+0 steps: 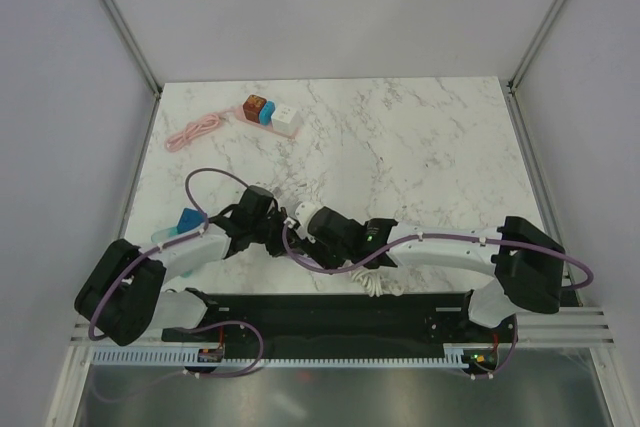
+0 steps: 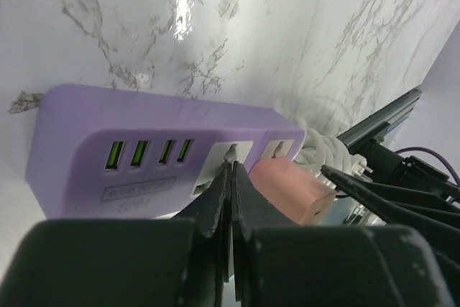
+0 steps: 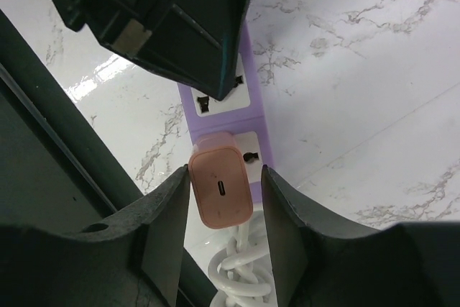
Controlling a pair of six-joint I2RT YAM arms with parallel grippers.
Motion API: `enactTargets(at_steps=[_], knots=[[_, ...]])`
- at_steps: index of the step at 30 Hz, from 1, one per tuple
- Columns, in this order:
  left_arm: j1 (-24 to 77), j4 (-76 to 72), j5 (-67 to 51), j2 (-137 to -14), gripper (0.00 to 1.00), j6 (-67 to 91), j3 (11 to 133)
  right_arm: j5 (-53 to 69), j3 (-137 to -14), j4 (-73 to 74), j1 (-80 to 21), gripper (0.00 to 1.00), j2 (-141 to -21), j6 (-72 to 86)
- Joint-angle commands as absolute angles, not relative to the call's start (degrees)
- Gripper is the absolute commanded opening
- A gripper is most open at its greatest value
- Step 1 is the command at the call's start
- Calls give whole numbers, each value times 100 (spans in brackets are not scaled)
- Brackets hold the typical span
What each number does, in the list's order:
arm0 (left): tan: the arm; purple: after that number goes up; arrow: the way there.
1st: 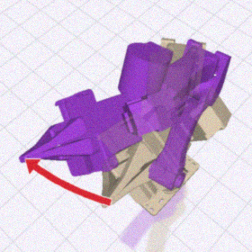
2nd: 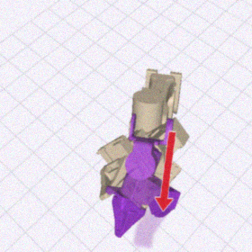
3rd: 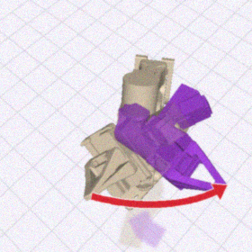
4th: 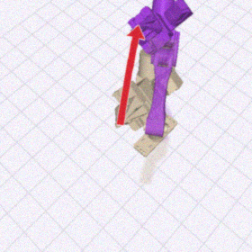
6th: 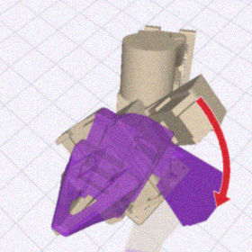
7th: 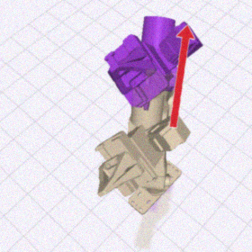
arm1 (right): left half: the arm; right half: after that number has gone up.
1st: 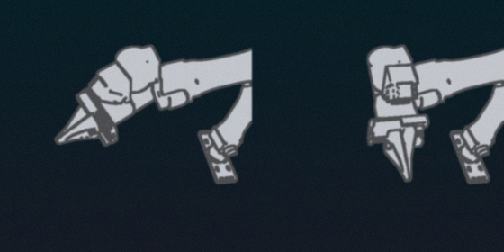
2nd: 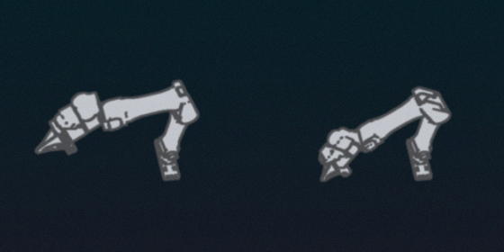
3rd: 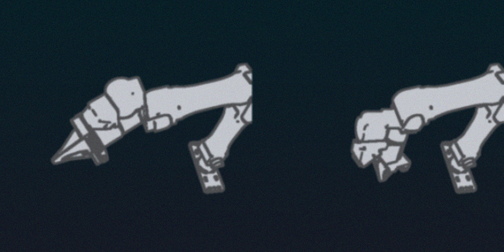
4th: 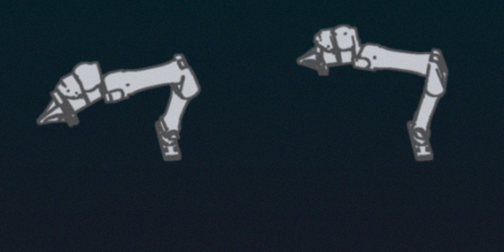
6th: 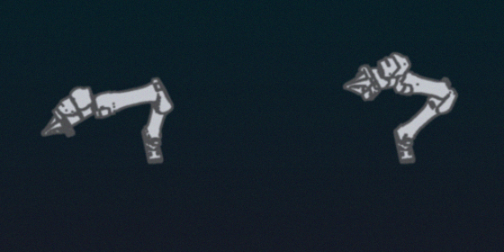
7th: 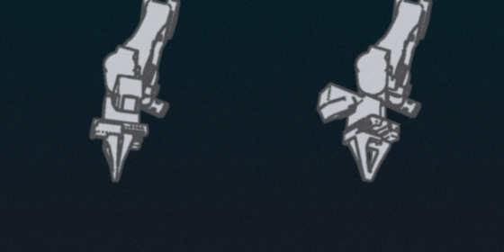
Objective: Pull the plug off the socket
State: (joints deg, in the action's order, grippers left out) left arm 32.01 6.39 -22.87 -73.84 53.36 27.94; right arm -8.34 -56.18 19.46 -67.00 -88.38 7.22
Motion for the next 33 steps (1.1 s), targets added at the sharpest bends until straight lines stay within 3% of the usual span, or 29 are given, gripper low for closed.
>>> enactTargets(at_steps=[1,6,11,16,22,27,33], knots=[[3243,861,-1846,-7681,2,5282,2707,-730,-5739,1626,-6697,52,-8965,668],[3261,861,-1802,-7778,2,5326,2558,-738,-5713,1573,-6697,49,-9009,729],[3278,853,-1723,-7805,2,5361,2435,-914,-5713,1564,-6688,40,-8982,773],[3287,607,-1898,-8041,2,5396,2241,-774,-5809,1521,-6697,39,-8921,835],[3322,449,-1863,-8103,2,5484,1952,-861,-5889,1529,-6689,24,-8974,905],[3322,343,-1820,-8235,2,5537,1758,-1080,-6029,1512,-6688,0,-8886,984],[3331,255,-1626,-8244,2,5450,1609,-1371,-6240,1512,-6697,0,-8641,853]])
